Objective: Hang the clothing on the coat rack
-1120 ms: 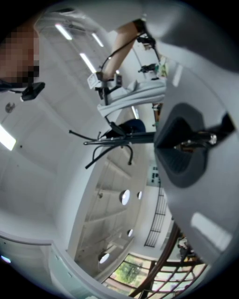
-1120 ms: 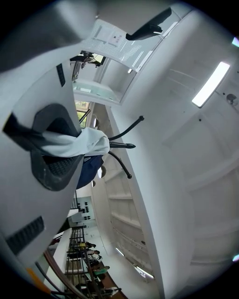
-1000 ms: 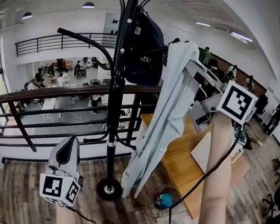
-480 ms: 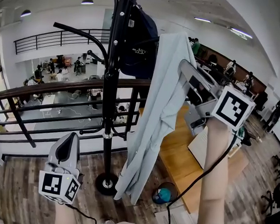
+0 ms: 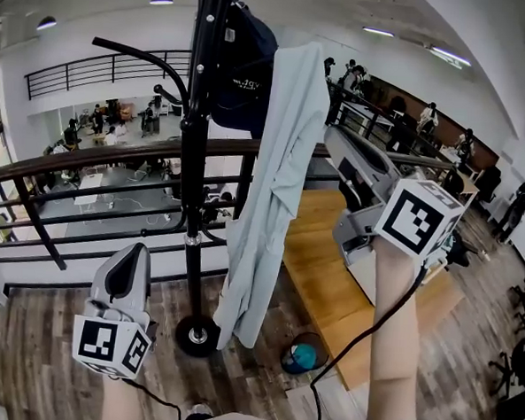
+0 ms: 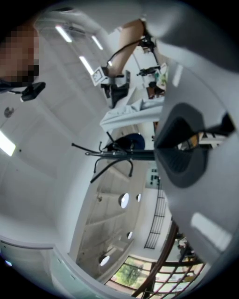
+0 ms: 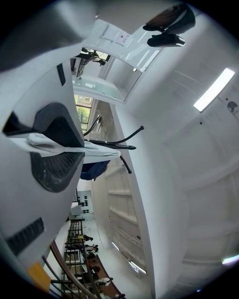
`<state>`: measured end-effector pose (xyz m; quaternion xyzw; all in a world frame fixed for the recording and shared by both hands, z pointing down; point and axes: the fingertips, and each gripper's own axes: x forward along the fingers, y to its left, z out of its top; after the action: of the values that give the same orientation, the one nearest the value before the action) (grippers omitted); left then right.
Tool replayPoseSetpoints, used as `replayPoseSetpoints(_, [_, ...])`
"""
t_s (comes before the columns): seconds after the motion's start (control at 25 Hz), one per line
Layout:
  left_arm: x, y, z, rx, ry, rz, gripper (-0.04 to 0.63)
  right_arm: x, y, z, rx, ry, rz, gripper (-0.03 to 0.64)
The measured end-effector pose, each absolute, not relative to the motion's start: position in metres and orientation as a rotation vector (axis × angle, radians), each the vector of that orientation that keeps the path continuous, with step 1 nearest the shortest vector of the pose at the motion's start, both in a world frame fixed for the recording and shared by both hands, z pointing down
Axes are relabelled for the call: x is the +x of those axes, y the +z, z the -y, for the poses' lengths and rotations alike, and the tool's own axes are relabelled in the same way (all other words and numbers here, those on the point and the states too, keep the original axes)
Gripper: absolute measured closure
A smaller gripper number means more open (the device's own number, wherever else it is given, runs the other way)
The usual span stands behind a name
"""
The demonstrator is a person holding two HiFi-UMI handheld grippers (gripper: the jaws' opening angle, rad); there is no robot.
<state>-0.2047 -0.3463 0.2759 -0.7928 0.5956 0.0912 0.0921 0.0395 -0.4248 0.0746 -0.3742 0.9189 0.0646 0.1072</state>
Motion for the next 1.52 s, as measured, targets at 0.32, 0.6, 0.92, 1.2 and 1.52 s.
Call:
replayPoseSetpoints(0.32, [-0.178, 0.276, 0.327, -2.372, 0.276, -1.754, 0.586, 0.053, 0.106, 0.394, -1.143, 0.259, -2.724, 0.617])
replayPoseSetpoints(0.6, [-0.143, 0.280, 0.305, -2.402, 0.262, -1.737, 0.586, 0.069, 0.143, 0.360, -1.165, 0.287, -2.739, 0.617])
replayPoseSetpoints(0.92, [-0.119, 0.281, 0.274, -2.400, 0.242, -1.732, 0.586, 0.090, 0.178, 0.326, -1.202, 0.300, -2.747, 0.616])
replayPoseSetpoints(1.2, [-0.109, 0.279, 0.255, -2.387, 0.240, -1.746, 0.586, 0.108, 0.205, 0.301, -1.258, 0.310, -2.756, 0.615])
replayPoseSetpoints(1.52, [-0.103, 0.302, 0.243, -2.393, 0.204, -1.777, 0.586, 0.124, 0.243, 0.286, -1.344, 0.350, -2.748, 0.615])
